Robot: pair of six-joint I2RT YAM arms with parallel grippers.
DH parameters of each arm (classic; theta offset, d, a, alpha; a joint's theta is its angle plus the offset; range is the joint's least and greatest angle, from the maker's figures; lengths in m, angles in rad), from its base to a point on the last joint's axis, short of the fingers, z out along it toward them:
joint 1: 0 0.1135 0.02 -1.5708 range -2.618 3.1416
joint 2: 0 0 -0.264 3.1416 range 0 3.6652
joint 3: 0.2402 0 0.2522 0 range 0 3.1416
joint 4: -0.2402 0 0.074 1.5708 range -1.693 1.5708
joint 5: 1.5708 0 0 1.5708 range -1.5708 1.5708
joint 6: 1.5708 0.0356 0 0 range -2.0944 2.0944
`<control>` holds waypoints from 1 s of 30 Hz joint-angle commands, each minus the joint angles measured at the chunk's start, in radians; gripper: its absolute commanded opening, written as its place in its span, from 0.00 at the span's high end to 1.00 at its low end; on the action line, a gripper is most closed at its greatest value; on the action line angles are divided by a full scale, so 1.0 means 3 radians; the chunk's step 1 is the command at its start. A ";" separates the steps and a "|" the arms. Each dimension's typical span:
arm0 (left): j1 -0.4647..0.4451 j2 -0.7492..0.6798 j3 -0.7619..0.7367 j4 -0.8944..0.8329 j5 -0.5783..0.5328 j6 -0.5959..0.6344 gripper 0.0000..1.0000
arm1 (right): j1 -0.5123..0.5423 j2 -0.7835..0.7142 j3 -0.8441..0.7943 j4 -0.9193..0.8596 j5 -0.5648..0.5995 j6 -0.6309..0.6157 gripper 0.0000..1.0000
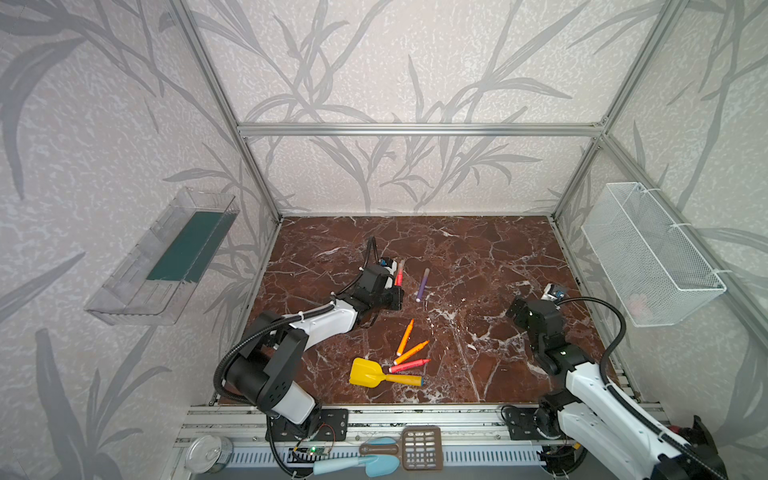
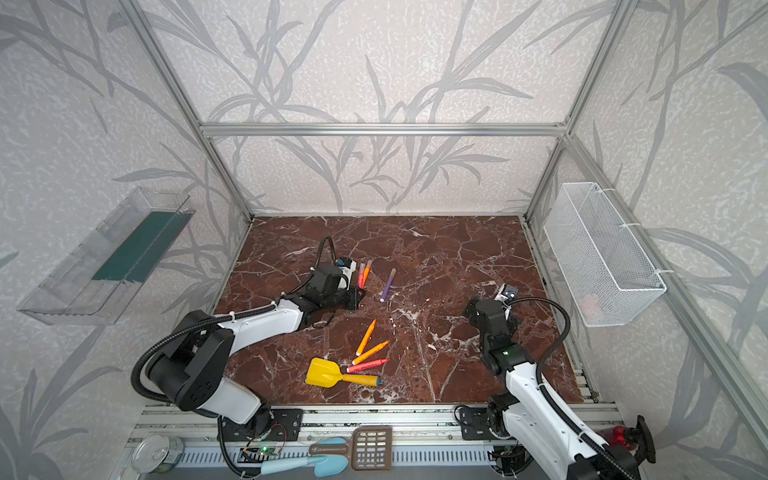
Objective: Insert the pens into the pen caps
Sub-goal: 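Lower the capped pink marker beside the purple marker with the left gripper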
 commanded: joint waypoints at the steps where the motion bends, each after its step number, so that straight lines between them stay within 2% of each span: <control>1: -0.0018 0.0141 0.0176 -0.0202 -0.0098 0.0013 1.00 | -0.0019 0.0018 0.0019 0.0292 -0.0026 0.0005 0.01; 16: -0.0158 0.0821 0.0817 -0.0433 0.0066 0.0129 1.00 | -0.0019 -0.0261 -0.0151 0.0311 -0.0160 -0.0021 0.01; 19: -0.0160 0.1011 0.1008 -0.0574 -0.0056 0.0149 1.00 | -0.0019 -0.0271 -0.0151 0.0303 -0.0162 -0.0034 0.01; 21: -0.0161 0.1107 0.1194 -0.0870 -0.0211 0.0163 1.00 | -0.0019 -0.0266 -0.0141 0.0284 -0.0160 -0.0034 0.01; 26: -0.0158 0.1190 0.1204 -0.0798 -0.0270 0.0130 1.00 | -0.0019 -0.0272 -0.0136 0.0273 -0.0182 -0.0039 0.01; 28: -0.0156 0.1196 0.1205 -0.0800 -0.0282 0.0121 0.95 | -0.0019 -0.0295 -0.0146 0.0273 -0.0182 -0.0044 0.01; 30: -0.0160 0.1189 0.1212 -0.0819 -0.0287 0.0129 0.82 | -0.0019 -0.0299 -0.0148 0.0273 -0.0178 -0.0044 0.01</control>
